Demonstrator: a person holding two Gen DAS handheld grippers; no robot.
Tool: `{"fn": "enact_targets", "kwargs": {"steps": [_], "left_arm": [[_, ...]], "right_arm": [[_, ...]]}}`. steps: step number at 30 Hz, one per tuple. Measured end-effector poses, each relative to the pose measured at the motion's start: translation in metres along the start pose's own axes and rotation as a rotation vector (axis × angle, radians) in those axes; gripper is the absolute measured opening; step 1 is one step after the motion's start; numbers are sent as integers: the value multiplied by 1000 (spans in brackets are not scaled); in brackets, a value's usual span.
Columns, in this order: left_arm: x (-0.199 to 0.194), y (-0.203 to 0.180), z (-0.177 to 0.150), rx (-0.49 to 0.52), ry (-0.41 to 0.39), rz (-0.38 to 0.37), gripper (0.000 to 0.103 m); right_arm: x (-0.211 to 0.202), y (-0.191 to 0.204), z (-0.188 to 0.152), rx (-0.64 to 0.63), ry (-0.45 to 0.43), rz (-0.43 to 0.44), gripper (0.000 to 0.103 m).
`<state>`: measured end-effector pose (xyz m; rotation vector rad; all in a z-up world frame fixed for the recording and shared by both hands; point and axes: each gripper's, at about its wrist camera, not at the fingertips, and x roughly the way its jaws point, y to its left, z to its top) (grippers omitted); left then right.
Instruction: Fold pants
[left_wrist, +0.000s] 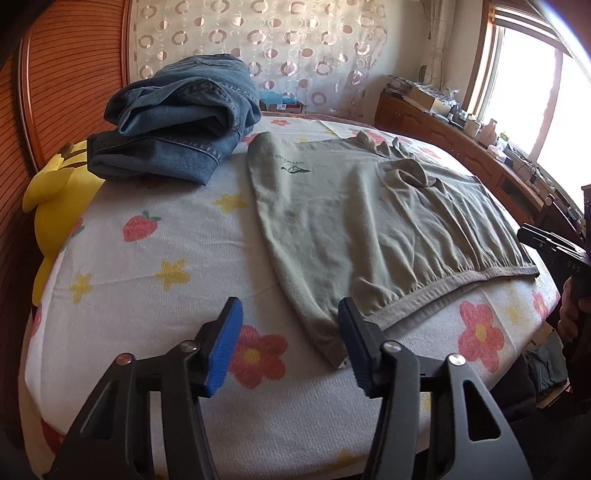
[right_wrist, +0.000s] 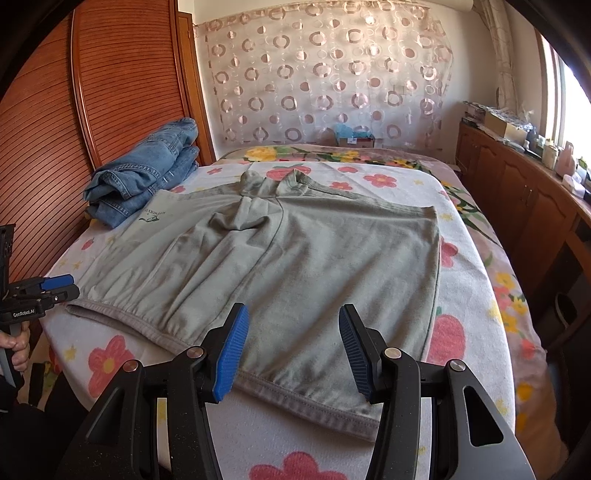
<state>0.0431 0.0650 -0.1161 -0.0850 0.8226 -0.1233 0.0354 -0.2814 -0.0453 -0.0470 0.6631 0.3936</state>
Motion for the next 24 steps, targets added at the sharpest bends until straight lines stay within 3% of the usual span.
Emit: {"fn": "enact_targets", "kwargs": {"steps": [6,7,8,12,24], "left_arm": [[2,-7,2,34,15,-4,33],[3,-9,3,42,15,0,28],[4,-9,3,45,17,0,16],[3,-13,5,69,14,-9,5],[-10,-34,28,124,-32,-47,2]], "right_arm": [[-5,14,0,-3,-7,1,53],[-4,16,0,-3,-7,-1,53],[-2,19,1,-2,-7,-3,53],[1,19,0,9,-9,-8,53],[-1,12,-12,61,-17,9,53]]}}
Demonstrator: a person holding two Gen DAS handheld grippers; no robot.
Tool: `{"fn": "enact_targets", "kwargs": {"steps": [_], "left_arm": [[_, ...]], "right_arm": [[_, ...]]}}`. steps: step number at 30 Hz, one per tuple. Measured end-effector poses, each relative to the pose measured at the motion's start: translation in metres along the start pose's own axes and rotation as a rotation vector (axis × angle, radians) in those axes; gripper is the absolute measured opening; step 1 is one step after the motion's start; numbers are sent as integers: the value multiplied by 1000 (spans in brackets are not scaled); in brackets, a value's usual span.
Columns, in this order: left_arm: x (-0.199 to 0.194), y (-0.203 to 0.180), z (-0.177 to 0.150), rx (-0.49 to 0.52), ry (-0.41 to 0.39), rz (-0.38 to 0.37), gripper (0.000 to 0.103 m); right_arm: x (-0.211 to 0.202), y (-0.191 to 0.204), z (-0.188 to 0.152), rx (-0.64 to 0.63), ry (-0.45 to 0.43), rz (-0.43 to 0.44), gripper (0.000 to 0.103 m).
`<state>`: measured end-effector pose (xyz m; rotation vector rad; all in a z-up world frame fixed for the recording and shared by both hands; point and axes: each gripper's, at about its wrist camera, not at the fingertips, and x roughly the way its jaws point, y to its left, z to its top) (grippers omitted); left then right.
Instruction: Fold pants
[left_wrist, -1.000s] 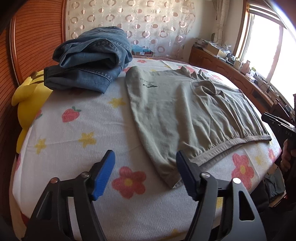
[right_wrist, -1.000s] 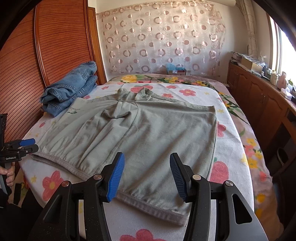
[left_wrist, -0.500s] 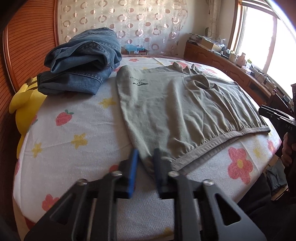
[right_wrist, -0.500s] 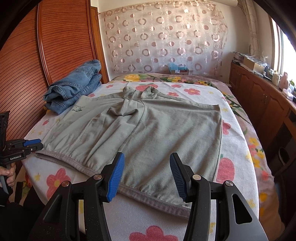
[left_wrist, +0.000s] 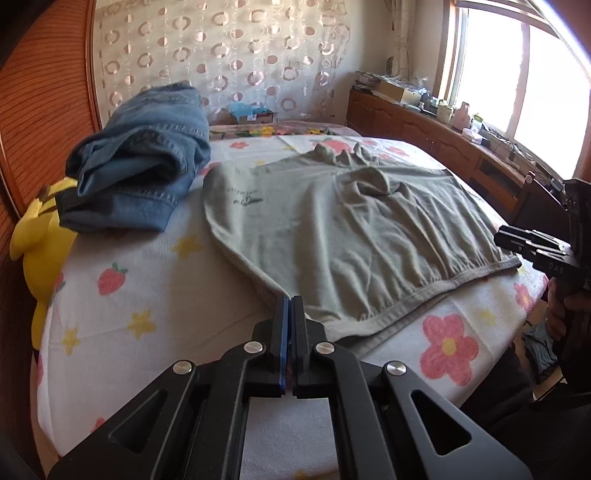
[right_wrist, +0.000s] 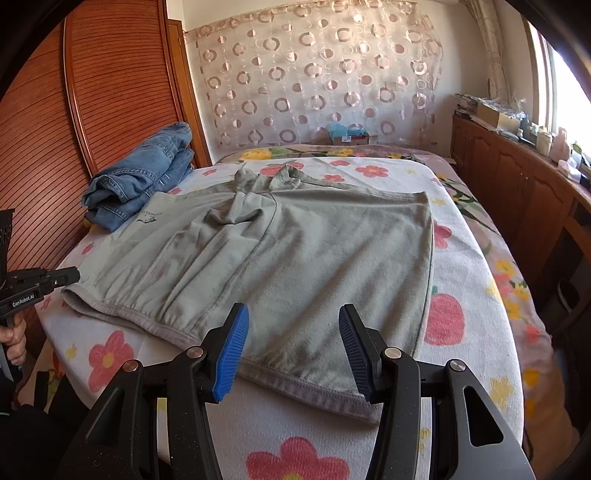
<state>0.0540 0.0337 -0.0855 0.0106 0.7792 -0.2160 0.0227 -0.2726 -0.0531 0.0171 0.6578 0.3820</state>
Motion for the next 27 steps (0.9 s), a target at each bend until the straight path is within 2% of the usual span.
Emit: {"fn": "enact_targets", "kwargs": {"steps": [13,22,27], "left_arm": [[-4,-43,51,109,-61,-58,2],[11,-86,90,157,-74,-147,2],[18,-112,99,192,-59,-196,2]], "right_arm": [[-5,-8,-6,37,-10,13,53],[-13,-14,-8,53,-24,4,53],[-16,-18,-12,66,-32,3,53]]}}
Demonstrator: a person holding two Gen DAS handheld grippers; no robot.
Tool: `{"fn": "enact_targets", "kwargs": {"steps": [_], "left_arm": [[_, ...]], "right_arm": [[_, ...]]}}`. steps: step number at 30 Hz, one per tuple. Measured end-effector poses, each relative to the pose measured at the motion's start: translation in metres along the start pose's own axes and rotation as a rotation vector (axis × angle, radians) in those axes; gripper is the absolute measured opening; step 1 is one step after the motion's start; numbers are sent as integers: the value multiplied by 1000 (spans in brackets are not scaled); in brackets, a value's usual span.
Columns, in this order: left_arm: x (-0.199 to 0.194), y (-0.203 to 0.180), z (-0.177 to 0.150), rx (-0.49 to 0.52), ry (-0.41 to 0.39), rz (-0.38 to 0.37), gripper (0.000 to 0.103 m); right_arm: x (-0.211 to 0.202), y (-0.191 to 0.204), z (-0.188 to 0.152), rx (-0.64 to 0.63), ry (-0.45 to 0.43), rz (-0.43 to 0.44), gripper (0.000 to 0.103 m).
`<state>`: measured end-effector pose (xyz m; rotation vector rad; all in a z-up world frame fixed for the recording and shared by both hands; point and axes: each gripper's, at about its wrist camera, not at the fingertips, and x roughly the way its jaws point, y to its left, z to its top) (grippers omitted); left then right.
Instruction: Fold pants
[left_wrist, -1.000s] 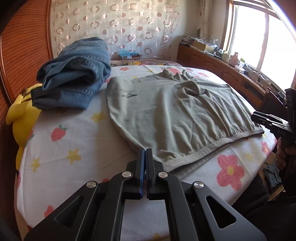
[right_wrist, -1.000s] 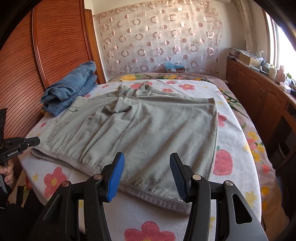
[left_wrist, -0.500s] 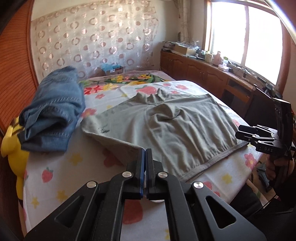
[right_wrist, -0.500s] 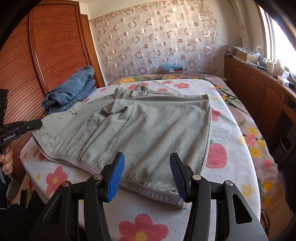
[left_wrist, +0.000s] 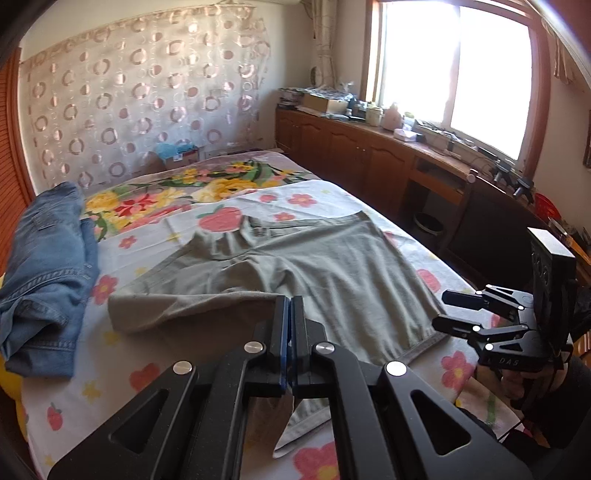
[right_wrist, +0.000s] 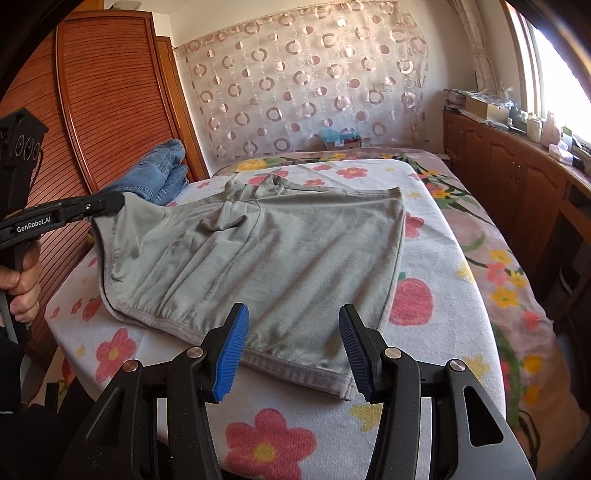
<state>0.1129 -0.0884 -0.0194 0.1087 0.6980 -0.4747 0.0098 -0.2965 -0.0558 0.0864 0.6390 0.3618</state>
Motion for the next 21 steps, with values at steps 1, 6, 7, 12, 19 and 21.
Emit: {"fn": "enact_targets", "kwargs": {"steps": [1,6,7,12,19,21], "left_arm": [[3,-5,2,6,3,-10,2],[12,-27,13,29,12,-65,2],[14,-32,16,35,12,-72,2],[15,-48,24,57,0,-72,2],[15,-37,19,43,8,-7,15],[13,-31,17,39,0,21,28]], "right_arm": [[0,0,0,2,0,1,53],[-5,-2,-1,-1,-7,-8,53],[-6,-3,-1,1,-10,-10,53],[-10,-6,-4,6,-14,-13,53],[-10,-4,-3,-4,-10,-9,53],[-8,-1,-2,-6,-9,-5,53]]}}
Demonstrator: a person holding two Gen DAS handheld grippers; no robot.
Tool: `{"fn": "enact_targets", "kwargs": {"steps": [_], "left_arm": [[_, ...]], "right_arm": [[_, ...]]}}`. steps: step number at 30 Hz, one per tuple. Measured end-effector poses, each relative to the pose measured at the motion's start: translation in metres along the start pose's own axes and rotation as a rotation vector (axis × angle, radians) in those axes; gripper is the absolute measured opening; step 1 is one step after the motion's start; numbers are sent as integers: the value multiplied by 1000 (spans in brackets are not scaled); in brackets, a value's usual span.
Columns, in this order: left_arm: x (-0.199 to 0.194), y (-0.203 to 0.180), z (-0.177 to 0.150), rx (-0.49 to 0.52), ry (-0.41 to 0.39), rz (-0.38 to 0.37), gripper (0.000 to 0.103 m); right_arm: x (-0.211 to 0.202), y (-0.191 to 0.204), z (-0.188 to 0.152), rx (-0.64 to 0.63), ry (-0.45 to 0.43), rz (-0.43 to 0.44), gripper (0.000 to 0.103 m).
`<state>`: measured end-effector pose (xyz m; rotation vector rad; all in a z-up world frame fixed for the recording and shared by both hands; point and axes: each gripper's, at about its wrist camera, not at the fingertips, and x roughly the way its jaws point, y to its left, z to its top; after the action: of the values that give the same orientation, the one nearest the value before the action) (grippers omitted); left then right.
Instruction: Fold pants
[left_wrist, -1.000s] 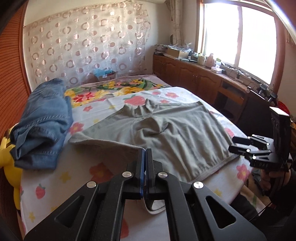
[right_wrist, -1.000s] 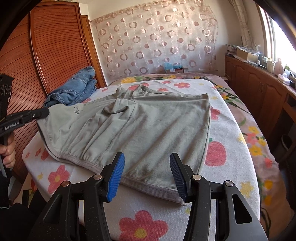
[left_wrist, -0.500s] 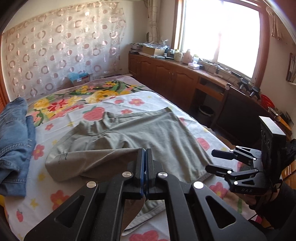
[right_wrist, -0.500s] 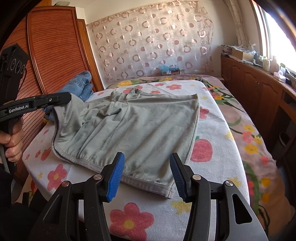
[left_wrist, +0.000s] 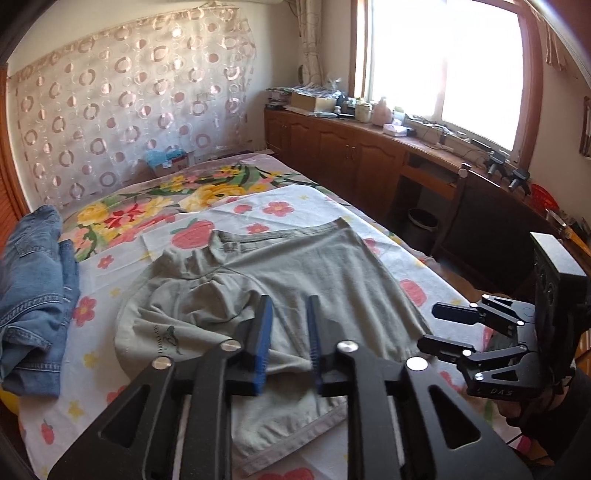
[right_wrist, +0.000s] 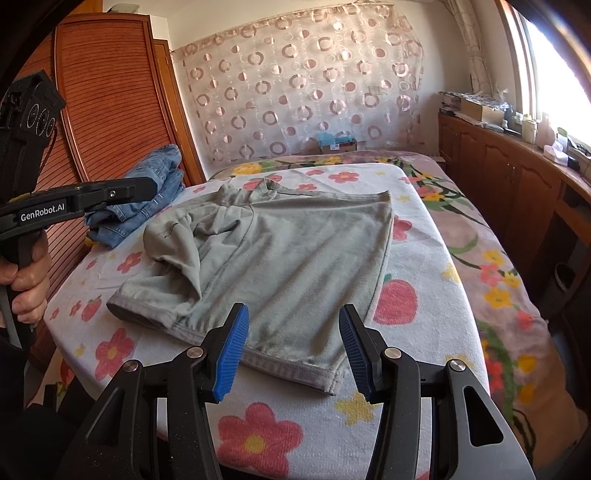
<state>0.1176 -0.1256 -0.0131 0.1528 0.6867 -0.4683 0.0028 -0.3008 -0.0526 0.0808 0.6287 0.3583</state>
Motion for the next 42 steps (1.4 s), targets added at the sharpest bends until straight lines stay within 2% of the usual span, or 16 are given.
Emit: {"fn": "enact_targets", "kwargs": {"steps": [1,3,4,5,6,8,13,21,24,33,36,38,42], "left_arm": [[-1,4,-2,-3,-5,13,31],[-2,10,-5,-12,-9,23,46],[-3,13,-7,-18,-10,28,48],[-2,17,-9,-23,-7,35,56],[-2,21,-12,-32,-5,47,71],[-3,30,-17,-54,-17,60,83],[-3,46,-32,-82,-4,98,84],[-5,65,-62,-136,23,112,84],[-4,67,-73,-144,39,118,84],[-4,71,-95,-184,55,114,84],[-5,73,-98,-187,54,116,84],[-5,73,-98,-189,54,117,84],[-5,71,-97,-184,51,114,84]], "right_arm": [[1,0,0,-1,2,3,53],[4,3,1,-7,7,8,53],[6,4,2,-11,9,11,53],[8,6,3,-14,11,14,53],[9,8,3,-18,13,18,53],[13,12,4,-22,15,26,53],[24,24,7,-31,24,52,53],[46,48,9,-59,59,122,53],[53,55,8,-70,82,152,47],[73,62,11,-56,149,171,41],[75,66,11,-51,158,190,32],[75,66,12,-52,153,197,17],[67,64,16,-49,110,216,11]]}}
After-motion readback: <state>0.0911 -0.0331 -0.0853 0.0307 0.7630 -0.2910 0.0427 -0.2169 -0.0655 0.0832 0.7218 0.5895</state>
